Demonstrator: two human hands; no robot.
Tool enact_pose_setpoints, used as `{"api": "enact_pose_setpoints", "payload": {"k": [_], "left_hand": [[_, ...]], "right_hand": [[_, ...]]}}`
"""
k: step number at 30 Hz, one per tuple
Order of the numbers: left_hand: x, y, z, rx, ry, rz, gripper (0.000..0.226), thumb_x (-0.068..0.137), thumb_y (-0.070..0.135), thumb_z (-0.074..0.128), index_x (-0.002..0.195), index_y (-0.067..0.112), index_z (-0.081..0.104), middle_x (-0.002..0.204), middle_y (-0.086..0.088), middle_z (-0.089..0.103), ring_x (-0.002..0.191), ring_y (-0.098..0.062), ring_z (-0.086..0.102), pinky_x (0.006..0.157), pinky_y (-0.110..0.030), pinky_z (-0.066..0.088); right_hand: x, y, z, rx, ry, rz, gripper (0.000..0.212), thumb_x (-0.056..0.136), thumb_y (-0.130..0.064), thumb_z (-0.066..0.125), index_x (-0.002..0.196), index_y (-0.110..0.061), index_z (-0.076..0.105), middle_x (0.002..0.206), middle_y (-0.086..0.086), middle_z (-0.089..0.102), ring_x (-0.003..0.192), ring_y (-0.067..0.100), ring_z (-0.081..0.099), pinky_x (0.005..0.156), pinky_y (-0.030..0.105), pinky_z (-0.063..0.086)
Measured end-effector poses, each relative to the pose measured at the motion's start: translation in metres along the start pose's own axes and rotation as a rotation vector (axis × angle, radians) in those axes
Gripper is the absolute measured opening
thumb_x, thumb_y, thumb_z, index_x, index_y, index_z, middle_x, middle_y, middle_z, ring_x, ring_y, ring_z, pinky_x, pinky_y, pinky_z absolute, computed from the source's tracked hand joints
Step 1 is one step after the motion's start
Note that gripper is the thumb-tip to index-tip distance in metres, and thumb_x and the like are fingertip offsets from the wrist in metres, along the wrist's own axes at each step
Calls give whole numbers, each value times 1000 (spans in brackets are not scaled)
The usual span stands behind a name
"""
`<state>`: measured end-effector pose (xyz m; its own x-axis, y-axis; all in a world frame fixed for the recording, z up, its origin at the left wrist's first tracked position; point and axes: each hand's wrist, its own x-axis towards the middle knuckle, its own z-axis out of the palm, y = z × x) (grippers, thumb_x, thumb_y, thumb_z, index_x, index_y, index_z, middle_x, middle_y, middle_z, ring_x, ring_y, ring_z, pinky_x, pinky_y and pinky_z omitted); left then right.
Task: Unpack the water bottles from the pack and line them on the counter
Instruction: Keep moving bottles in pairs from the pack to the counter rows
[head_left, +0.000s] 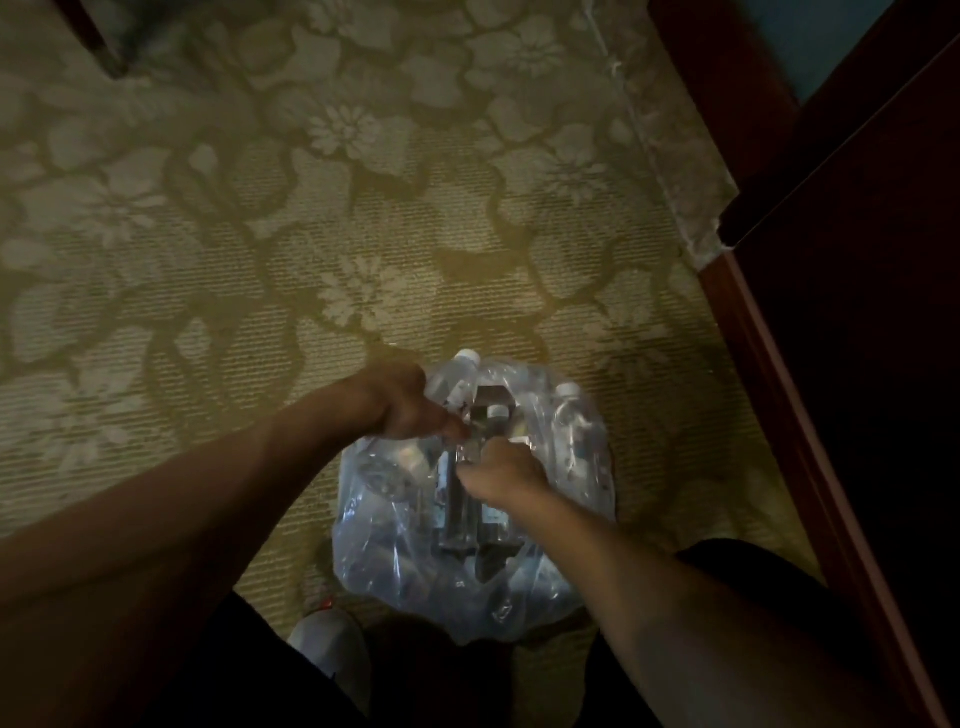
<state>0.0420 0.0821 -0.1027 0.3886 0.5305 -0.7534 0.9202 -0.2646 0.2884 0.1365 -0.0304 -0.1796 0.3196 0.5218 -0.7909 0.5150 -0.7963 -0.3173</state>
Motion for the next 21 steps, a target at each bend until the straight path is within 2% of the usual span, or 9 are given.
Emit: {"api": "enact_pose_setpoints", "payload": {"k": [2,5,7,10,12,14,16,18,21], "left_hand": [[-1,3,-3,-12,23,2,59,77,64,71,95,8,70,95,-10,73,89,-25,69,80,-35,54],[-2,2,-9,-19,17,40,61,77,66,70,94,7,69,96,-12,74,88,-27,70,83,-38,58],[-3,2,-10,3,24,46,67,77,68,69,107,8,67,105,-9,71,94,-25,67,87,-39,56],[-4,1,-11,63,17,35,72,77,71,67,113,9,66,109,-7,69,98,-24,65,90,-37,54],[-4,0,-11,64,-5,29,69,76,72,68,105,9,68,103,-8,70,93,-23,66,88,-37,54],[-4,1,-9,58,-24,30,66,78,67,69,107,8,68,105,-7,70,94,-22,65,86,-34,52],[-6,5,-8,78,-25,27,69,81,63,68,120,6,63,117,-7,65,104,-24,61,87,-33,48],[-5,7,-7,79,-23,31,72,82,62,69,126,5,60,122,-9,62,109,-25,59,86,-32,45],[-9,8,-5,25,-22,25,77,82,61,69,134,6,55,135,-11,58,116,-26,57,85,-31,44]], "right_hand": [[-4,-2,15,-37,145,74,61,93,-49,57,138,-9,49,141,19,42,130,36,44,104,41,40],[0,-3,19,-200,333,140,91,87,-58,61,150,-4,24,147,21,28,133,37,34,105,45,37],[7,0,17,-111,363,203,98,84,-56,65,151,-2,18,149,22,26,134,37,32,104,46,42],[13,4,18,-75,373,243,97,83,-53,69,150,-2,21,149,23,28,136,38,32,103,48,45],[16,5,17,-76,395,292,95,81,-55,70,147,-2,29,147,24,35,135,39,37,102,48,45],[20,8,16,2,371,349,88,79,-59,71,142,-5,42,142,23,46,131,38,44,100,46,46],[14,7,21,44,201,331,75,79,-62,70,134,-14,53,136,15,56,124,34,53,98,41,46],[3,5,29,103,35,292,66,84,-58,67,134,-17,55,137,9,57,125,32,54,98,36,43],[-4,3,37,307,22,323,64,87,-53,66,136,-13,53,137,10,57,125,30,56,92,31,45]]}}
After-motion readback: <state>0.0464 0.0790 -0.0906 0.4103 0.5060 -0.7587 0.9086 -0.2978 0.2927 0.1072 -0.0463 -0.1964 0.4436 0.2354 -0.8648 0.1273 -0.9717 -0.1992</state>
